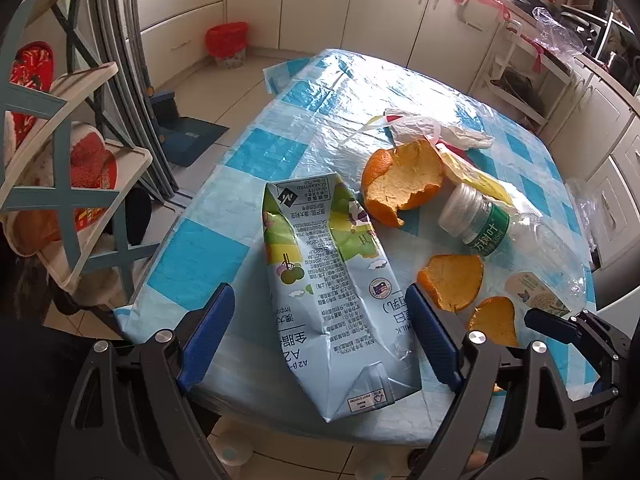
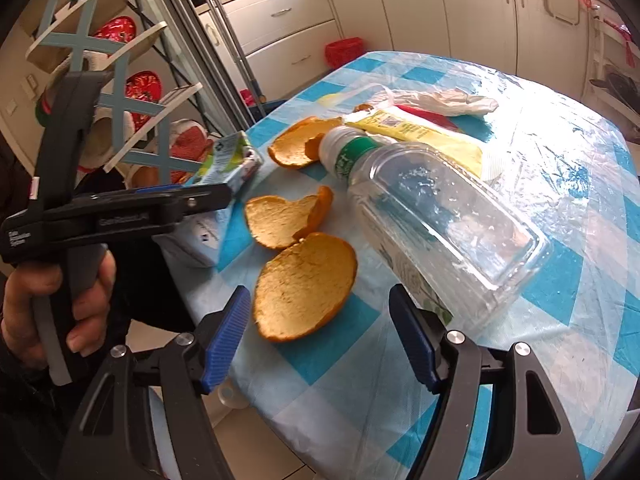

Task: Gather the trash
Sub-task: 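Bring both tools back over the orange peels and milk carton, then close the left gripper on the milk carton while the right gripper grasps an orange peel, then carry the carton and peel in both grippers over the yellow bucket, then open both grippers over the yellow bucket, dropping carton and peel, then move both open tools back over the remaining peels and plastic bottle, then close the left gripper on an orange peel while the right gripper grasps the clear bottle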

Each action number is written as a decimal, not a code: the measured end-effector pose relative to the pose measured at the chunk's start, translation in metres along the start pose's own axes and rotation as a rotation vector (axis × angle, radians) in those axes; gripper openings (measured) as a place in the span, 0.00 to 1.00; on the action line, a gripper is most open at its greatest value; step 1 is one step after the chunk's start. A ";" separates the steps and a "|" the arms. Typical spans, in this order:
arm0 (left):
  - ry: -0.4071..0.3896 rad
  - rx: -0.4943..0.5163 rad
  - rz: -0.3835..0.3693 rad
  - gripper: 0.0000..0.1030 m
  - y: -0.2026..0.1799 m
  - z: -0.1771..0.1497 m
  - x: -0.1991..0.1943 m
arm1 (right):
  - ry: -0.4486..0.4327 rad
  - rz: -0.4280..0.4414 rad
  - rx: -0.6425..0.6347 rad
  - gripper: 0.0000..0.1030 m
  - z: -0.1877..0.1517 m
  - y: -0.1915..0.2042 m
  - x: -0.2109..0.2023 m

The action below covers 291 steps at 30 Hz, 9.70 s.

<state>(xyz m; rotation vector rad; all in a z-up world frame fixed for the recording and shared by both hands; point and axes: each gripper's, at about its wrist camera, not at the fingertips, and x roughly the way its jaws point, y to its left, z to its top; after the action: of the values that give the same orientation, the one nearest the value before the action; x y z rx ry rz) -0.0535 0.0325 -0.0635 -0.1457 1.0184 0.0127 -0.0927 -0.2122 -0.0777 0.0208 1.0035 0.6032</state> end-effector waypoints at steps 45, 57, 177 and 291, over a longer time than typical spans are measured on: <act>-0.286 0.107 -0.143 0.56 -0.047 -0.002 -0.065 | -0.322 -0.173 0.059 0.06 0.003 -0.034 -0.099; -0.306 0.231 -0.259 0.56 -0.122 -0.015 -0.087 | -0.387 -0.350 0.209 0.06 -0.028 -0.092 -0.147; -0.298 0.262 -0.248 0.92 -0.191 -0.044 -0.102 | -0.618 -0.768 0.191 0.93 -0.025 -0.090 -0.191; -0.013 0.103 -0.218 0.20 -0.053 0.000 0.035 | -0.037 -0.083 -0.172 0.53 0.026 -0.017 0.002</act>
<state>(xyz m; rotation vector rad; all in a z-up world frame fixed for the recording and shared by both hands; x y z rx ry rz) -0.0308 -0.0224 -0.0870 -0.1619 0.9841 -0.2369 -0.0630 -0.2182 -0.0699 -0.1604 0.9093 0.6092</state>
